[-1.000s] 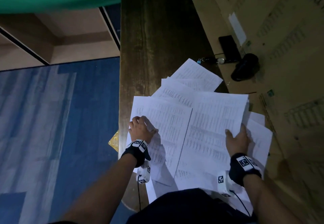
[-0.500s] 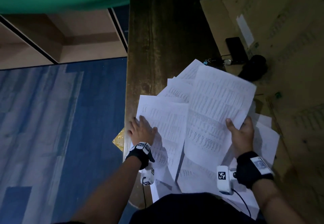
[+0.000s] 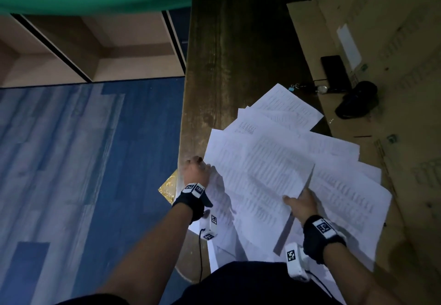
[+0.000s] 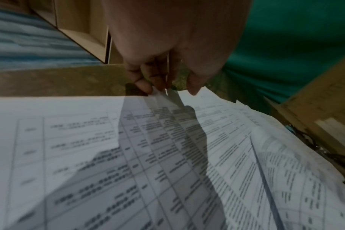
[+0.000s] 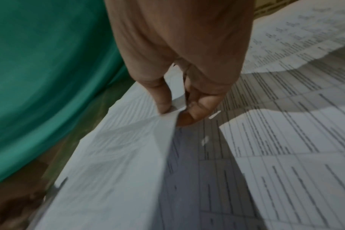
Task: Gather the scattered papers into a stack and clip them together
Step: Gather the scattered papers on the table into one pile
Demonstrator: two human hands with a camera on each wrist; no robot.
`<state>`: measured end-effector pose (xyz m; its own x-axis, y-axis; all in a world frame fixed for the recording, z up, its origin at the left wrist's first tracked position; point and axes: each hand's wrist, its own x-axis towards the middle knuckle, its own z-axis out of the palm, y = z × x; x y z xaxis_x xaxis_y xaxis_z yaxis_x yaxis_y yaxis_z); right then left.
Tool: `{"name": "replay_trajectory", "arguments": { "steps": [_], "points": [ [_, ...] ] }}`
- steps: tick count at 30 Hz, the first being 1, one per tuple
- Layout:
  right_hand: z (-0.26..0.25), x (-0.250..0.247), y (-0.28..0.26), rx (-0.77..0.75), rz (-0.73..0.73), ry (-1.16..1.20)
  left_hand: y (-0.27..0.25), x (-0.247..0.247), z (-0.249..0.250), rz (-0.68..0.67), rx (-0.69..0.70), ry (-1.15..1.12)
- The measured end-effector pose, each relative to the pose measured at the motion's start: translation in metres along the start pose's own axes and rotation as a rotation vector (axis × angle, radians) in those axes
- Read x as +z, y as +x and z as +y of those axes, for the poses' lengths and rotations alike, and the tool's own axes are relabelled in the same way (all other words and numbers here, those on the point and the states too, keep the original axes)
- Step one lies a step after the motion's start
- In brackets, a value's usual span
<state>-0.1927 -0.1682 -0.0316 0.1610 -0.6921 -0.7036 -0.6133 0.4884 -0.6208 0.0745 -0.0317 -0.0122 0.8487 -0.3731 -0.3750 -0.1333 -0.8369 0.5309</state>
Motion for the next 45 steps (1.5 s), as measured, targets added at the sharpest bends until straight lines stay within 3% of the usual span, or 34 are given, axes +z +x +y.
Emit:
{"name": "replay_trajectory", "arguments": {
  "steps": [4, 5, 8, 11, 15, 20, 22, 24, 26, 29, 32, 36, 39, 43, 45],
  "points": [
    [-0.005, -0.010, -0.016, 0.039, -0.260, 0.342, 0.001, 0.007, -0.005, -0.071, 0.036, 0.185],
    [-0.004, -0.013, -0.016, 0.029, -0.241, 0.309, -0.001, 0.010, -0.006, -0.061, 0.051, 0.257],
    [0.006, -0.021, -0.003, -0.078, -0.008, -0.031, -0.010, 0.024, -0.007, -0.024, 0.086, 0.424],
    [0.012, -0.022, 0.002, -0.185, 0.094, -0.286, -0.017, 0.031, -0.004, 0.000, 0.079, 0.439],
    [0.013, -0.010, -0.001, -0.236, 0.054, -0.424, -0.015, 0.029, 0.005, 0.003, 0.049, 0.356],
    [0.011, 0.005, -0.012, -0.257, -0.044, -0.506, -0.015, 0.027, 0.012, -0.013, 0.300, 0.005],
    [0.010, 0.008, -0.013, -0.245, -0.045, -0.556, -0.021, 0.027, 0.019, -0.028, 0.322, -0.087],
    [0.007, 0.010, -0.016, -0.246, -0.077, -0.600, -0.025, 0.026, 0.025, -0.131, 0.237, -0.188],
    [0.005, 0.012, -0.019, -0.264, -0.128, -0.627, -0.027, 0.024, 0.030, -0.316, 0.105, -0.241],
    [0.002, 0.008, -0.021, -0.304, -0.154, -0.683, -0.026, 0.021, 0.032, -0.483, 0.108, -0.006],
    [-0.002, -0.006, -0.013, -0.272, -0.028, -0.502, -0.017, 0.011, 0.024, -0.520, 0.132, 0.017],
    [-0.014, -0.038, -0.003, -0.187, 0.179, -0.135, -0.009, -0.011, -0.001, -0.599, 0.088, -0.350],
    [-0.030, -0.050, -0.001, -0.159, 0.044, 0.167, -0.022, -0.023, -0.002, -0.652, 0.132, -0.524],
    [-0.054, -0.039, -0.008, -0.115, -0.131, 0.471, -0.026, -0.019, -0.008, -0.725, 0.156, -0.445],
    [-0.056, -0.031, -0.005, -0.069, -0.149, 0.560, -0.029, -0.017, -0.007, -0.755, 0.130, -0.391]
  ]
}}
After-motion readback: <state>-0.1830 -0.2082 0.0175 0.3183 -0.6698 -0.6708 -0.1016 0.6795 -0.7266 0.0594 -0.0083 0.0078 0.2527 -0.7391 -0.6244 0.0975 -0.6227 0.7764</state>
